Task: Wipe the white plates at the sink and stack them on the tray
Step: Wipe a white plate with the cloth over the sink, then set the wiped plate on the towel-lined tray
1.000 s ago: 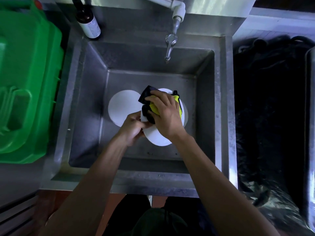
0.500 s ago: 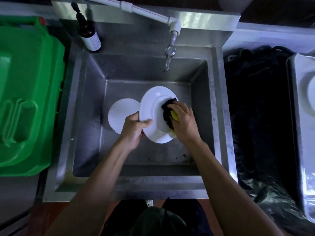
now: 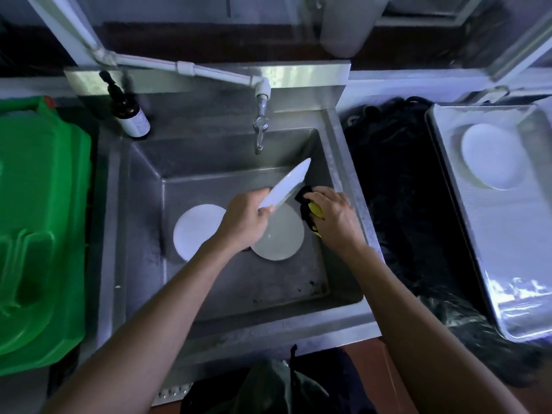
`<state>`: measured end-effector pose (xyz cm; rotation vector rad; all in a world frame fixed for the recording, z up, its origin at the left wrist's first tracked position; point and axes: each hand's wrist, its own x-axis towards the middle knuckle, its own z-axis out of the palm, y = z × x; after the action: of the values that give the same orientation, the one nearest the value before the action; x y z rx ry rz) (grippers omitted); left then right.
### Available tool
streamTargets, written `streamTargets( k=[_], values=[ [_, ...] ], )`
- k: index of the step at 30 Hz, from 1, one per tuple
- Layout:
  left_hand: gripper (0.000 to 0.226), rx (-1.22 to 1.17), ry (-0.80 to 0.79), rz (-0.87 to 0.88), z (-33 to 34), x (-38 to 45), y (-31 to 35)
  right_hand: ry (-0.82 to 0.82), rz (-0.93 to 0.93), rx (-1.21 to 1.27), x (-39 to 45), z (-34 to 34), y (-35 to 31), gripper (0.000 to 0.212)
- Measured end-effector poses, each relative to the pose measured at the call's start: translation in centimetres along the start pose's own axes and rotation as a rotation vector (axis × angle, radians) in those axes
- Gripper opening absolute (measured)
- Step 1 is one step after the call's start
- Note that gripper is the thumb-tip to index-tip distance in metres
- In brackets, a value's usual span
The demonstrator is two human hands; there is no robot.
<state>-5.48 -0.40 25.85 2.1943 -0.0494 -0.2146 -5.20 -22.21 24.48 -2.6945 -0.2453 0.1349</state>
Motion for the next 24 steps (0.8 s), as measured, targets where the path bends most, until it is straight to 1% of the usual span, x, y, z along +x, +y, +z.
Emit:
streamTargets(
  k=[2, 4, 5, 8, 10, 12, 17, 20, 24],
  values=[
    [0.036, 0.123, -0.017, 0.066, 0.4, 0.8, 1.2, 0.010, 0.027, -0.021, -0.2, -1.5, 0.7, 0.053],
    [0.017, 0.245, -0.011, 0.132, 1.0, 1.6, 2.3, 0.049, 0.054, -0.049, -0.5, -2.9, 1.7, 0.053],
    [0.013, 0.296, -0.006, 0.165, 1.3, 2.0, 3.0, 0.064, 0.068, -0.059, -0.7, -3.6, 2.4, 0.053],
    [0.035, 0.369, 0.021, 0.278, 2.4, 3.3, 5.5, 0.094, 0.107, -0.047, -1.5, -5.2, 4.8, 0.054],
    [0.043, 0.384, 0.011, 0.353, 3.5, 4.5, 7.2, 0.116, 0.131, -0.034, -2.1, -6.3, 6.8, 0.054],
    [0.046, 0.410, -0.009, 0.416, 5.0, 5.8, 9.1, 0.134, 0.157, -0.032, -2.7, -7.6, 8.9, 0.054],
    [0.053, 0.482, -0.002, 0.581, 10.4, 8.1, 14.5, 0.210, 0.189, -0.042, -4.9, -11.1, 15.0, 0.048],
    [0.056, 0.507, 0.016, 0.699, 14.3, 9.6, 17.7, 0.232, 0.231, -0.023, -6.1, -13.2, 18.7, 0.052],
    [0.057, 0.558, 0.005, 0.753, 19.6, 11.4, 22.0, 0.254, 0.272, 0.002, -7.6, -15.6, 23.7, 0.055]
  ],
)
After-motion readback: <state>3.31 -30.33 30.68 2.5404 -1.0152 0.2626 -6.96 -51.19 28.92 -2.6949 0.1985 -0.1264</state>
